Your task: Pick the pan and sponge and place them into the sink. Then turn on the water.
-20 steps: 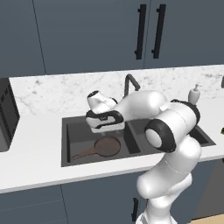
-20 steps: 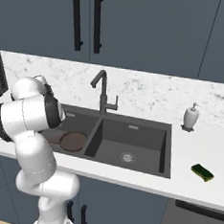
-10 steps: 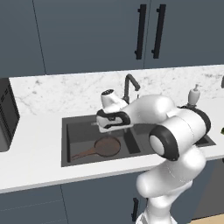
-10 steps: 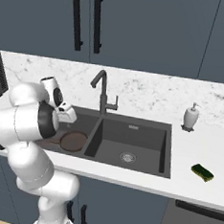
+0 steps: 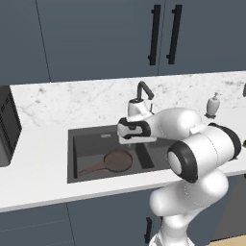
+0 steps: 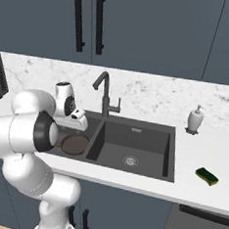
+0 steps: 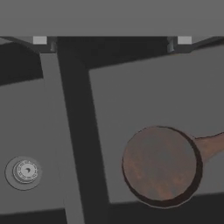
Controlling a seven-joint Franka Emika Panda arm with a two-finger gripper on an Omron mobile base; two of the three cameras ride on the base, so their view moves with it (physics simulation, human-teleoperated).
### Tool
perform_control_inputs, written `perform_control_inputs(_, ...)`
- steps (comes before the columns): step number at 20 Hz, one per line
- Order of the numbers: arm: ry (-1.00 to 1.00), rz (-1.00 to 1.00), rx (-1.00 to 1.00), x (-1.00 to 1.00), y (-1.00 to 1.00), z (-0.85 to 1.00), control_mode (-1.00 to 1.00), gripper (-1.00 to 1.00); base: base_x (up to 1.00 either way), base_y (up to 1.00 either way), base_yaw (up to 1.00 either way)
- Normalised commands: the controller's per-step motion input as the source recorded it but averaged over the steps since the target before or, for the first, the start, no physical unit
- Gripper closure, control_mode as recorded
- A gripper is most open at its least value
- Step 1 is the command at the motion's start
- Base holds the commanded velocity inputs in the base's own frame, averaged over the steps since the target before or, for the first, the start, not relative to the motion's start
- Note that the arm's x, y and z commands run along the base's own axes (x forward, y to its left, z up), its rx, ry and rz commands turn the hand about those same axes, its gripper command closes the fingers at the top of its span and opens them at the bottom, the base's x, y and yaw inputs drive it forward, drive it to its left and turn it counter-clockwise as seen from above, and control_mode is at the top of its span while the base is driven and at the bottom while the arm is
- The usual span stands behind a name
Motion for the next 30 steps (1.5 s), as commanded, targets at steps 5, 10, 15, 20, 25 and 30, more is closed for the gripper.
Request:
perform_control_inputs(5,0.05,-0.06,0.0,0.0,-0.67,0.02,-1.0,-1.0,0.0,0.0,0.0)
perform_control_inputs(10,0.12,-0.11,0.0,0.0,-1.0,0.13,-1.0,-1.0,0.0,0.0,0.0)
perform_control_inputs(15,0.16,-0.14,0.0,0.0,-1.0,0.16,-1.0,-1.0,0.0,0.0,0.0)
perform_control_inputs(20,0.13,-0.1,0.0,0.0,-1.0,0.05,-1.0,-1.0,0.0,0.0,0.0)
perform_control_inputs(25,0.06,-0.03,0.0,0.0,-1.0,0.0,-1.0,-1.0,0.0,0.0,0.0)
perform_control_inputs(30,0.01,0.0,0.0,-0.04,-1.0,0.0,-1.0,-1.0,0.0,0.0,0.0)
